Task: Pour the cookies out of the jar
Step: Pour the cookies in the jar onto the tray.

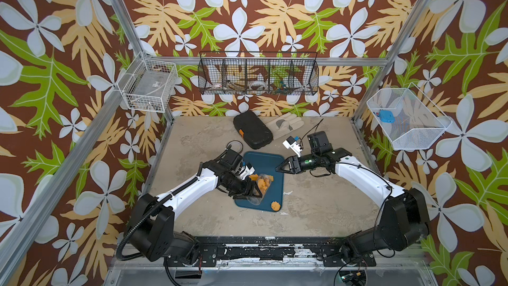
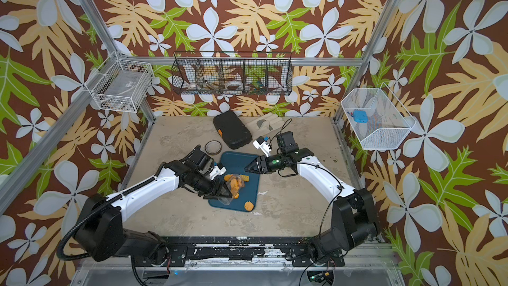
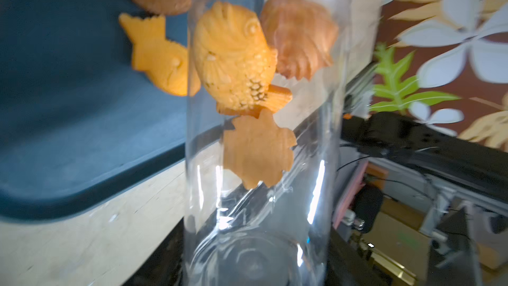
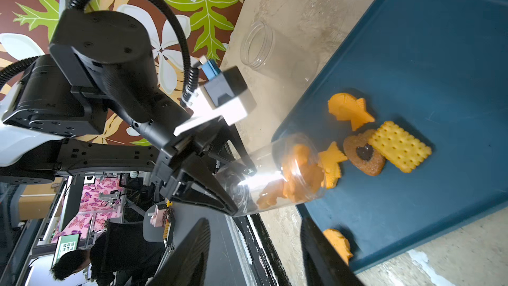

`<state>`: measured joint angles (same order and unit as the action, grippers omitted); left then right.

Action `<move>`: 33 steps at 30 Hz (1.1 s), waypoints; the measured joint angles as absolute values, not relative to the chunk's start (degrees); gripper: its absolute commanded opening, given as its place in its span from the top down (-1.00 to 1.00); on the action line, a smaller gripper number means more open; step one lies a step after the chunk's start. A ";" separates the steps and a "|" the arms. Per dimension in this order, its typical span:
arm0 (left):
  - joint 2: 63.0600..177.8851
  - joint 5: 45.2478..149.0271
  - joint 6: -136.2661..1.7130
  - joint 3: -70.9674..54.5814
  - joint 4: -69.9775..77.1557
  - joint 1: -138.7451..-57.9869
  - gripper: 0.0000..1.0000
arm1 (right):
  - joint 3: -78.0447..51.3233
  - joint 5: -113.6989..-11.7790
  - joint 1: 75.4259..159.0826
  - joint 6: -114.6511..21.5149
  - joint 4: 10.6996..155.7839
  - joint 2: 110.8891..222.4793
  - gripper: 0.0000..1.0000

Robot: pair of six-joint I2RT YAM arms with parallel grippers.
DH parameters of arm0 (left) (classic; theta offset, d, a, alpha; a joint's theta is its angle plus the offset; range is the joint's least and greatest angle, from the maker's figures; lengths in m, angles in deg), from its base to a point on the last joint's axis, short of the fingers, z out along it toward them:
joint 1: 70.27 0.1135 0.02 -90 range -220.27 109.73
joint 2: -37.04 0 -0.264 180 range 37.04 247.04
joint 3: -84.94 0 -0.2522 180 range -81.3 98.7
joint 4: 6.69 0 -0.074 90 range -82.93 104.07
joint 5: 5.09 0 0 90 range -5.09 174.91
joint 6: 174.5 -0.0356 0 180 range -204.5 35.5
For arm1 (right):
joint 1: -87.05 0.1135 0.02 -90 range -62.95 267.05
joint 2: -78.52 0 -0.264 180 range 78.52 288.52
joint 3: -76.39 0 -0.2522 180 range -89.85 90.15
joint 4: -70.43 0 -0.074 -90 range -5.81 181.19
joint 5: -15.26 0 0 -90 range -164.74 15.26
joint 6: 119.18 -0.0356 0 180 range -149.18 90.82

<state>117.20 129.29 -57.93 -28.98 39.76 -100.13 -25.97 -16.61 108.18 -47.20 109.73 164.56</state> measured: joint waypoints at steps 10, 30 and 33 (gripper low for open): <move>107.87 140.26 -38.06 -46.25 8.81 -96.88 -0.10 | -25.23 -16.72 108.18 -46.66 110.91 165.17 -0.09; 78.67 123.63 -62.19 -60.94 -7.47 -96.66 -0.03 | -17.97 -23.80 109.25 -50.35 113.73 164.67 -0.08; 77.75 122.14 -62.65 -61.86 -6.93 -96.68 -0.03 | -17.84 -24.26 110.30 -51.58 113.75 164.78 -0.08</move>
<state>77.75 122.14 -62.65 -61.86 -6.93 -96.68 -17.84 -24.26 110.30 -51.58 113.75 164.78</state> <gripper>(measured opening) 0.665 0.542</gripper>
